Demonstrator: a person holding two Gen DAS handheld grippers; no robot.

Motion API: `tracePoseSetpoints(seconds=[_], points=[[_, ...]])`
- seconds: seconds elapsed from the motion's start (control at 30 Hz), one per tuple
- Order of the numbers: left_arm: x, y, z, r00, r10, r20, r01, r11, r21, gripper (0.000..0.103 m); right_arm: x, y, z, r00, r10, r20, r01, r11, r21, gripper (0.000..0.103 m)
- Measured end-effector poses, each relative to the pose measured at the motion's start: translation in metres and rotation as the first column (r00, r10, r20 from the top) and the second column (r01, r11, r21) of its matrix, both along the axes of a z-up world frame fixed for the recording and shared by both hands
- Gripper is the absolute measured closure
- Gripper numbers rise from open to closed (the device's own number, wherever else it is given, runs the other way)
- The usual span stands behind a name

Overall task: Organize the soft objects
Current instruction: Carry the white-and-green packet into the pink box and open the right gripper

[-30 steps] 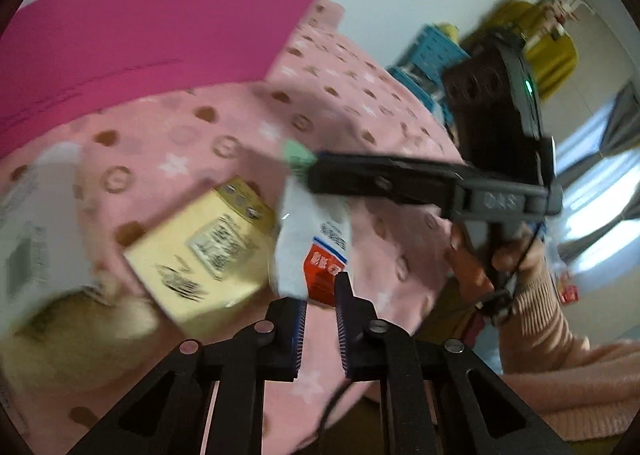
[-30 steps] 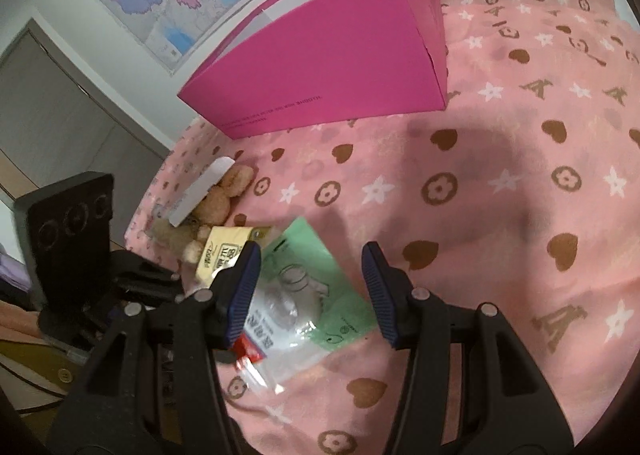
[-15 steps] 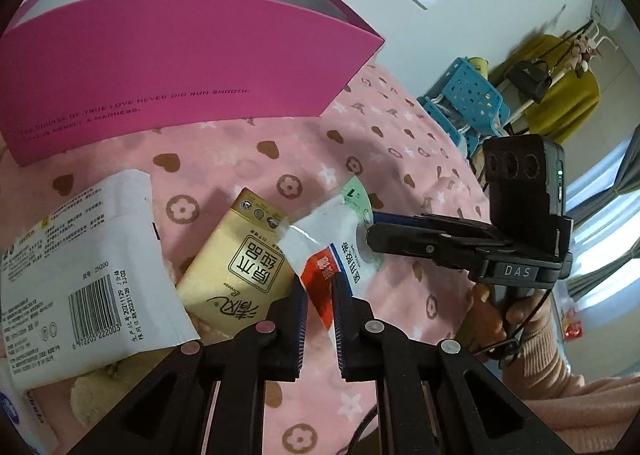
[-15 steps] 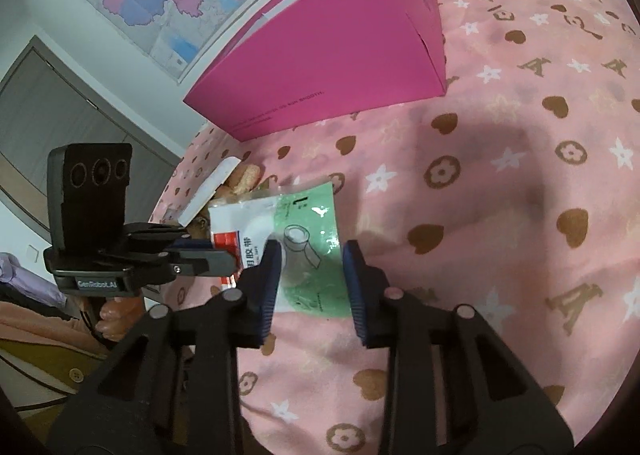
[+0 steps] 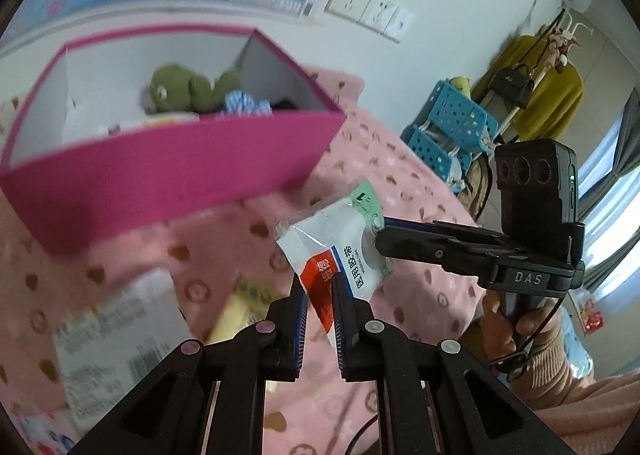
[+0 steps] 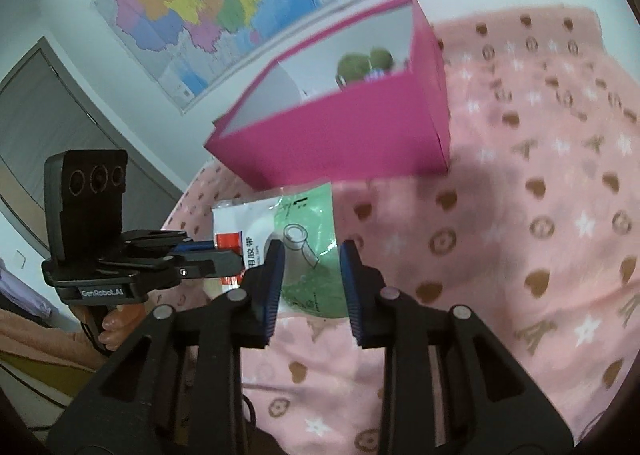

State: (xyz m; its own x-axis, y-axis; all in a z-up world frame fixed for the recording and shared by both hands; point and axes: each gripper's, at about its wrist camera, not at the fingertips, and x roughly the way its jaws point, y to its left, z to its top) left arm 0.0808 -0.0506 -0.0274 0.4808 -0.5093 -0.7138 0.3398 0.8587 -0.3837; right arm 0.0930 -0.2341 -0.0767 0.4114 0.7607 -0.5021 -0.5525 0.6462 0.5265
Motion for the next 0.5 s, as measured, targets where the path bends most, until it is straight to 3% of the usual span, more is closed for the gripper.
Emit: tracePoseSetpoints(seconds=[0.27,0.5], points=[[0.021,0.009,0.037,0.995,0.030,0.098,-0.034,0.999,0.037,0.093,0.020,0.013,0.038,0.996,-0.011,0.087,0.011,1.000,0.005,0.071],[0.053,0.021,0.052,0.988,0.078,0.130,-0.086,0.994,0.062,0.093,0.050,0.027,0.064,0.992,-0.038,0.123,0.035,0.999,0.023,0.071]])
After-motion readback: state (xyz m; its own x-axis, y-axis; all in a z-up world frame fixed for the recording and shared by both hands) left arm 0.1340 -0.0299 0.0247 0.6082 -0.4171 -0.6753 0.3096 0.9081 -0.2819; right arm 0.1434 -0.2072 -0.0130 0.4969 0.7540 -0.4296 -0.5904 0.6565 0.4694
